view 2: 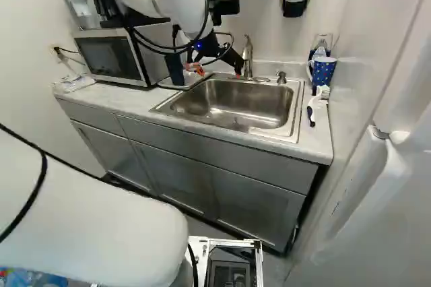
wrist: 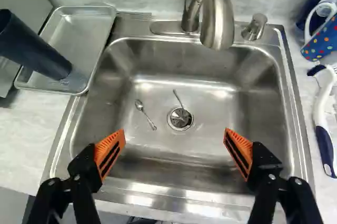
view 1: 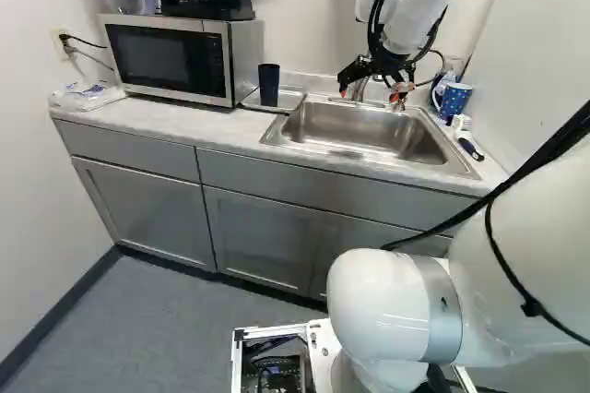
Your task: Rinse the cup and place it in the tray
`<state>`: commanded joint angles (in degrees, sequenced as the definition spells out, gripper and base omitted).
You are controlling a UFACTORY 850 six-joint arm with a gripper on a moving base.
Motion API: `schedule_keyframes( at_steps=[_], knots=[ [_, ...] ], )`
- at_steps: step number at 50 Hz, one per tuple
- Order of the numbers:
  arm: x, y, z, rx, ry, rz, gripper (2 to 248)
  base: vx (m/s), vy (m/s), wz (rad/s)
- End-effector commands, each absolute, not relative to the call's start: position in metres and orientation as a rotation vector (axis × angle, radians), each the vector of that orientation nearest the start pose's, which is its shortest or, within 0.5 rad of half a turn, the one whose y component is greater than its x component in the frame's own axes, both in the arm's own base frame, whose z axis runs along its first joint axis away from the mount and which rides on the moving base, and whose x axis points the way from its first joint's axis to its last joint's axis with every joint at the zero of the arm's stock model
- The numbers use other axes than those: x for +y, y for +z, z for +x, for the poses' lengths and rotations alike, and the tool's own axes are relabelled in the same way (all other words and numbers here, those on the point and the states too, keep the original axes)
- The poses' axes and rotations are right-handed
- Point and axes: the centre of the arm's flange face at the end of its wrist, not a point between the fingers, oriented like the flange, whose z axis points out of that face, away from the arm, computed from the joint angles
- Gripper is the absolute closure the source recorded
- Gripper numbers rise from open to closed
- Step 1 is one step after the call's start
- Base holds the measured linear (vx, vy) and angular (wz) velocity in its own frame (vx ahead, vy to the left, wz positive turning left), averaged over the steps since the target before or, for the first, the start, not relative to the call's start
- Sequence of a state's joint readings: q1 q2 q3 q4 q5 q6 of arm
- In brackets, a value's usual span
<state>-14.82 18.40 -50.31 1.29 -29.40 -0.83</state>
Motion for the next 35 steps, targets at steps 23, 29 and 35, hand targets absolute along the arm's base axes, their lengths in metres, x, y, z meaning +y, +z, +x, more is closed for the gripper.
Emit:
schedule_keyframes(
  at_steps=[23,29,35],
  knots=[
    [-0.1009,0.6494,0.3701,0.408,-1.078,-3.006,3,0.0,0.0,0.0],
    [-0.1009,0.6494,0.3701,0.408,-1.078,-3.006,3,0.0,0.0,0.0],
    [-0.1009,0.6494,0.3701,0.408,-1.078,-3.006,3,0.0,0.0,0.0]
  ],
)
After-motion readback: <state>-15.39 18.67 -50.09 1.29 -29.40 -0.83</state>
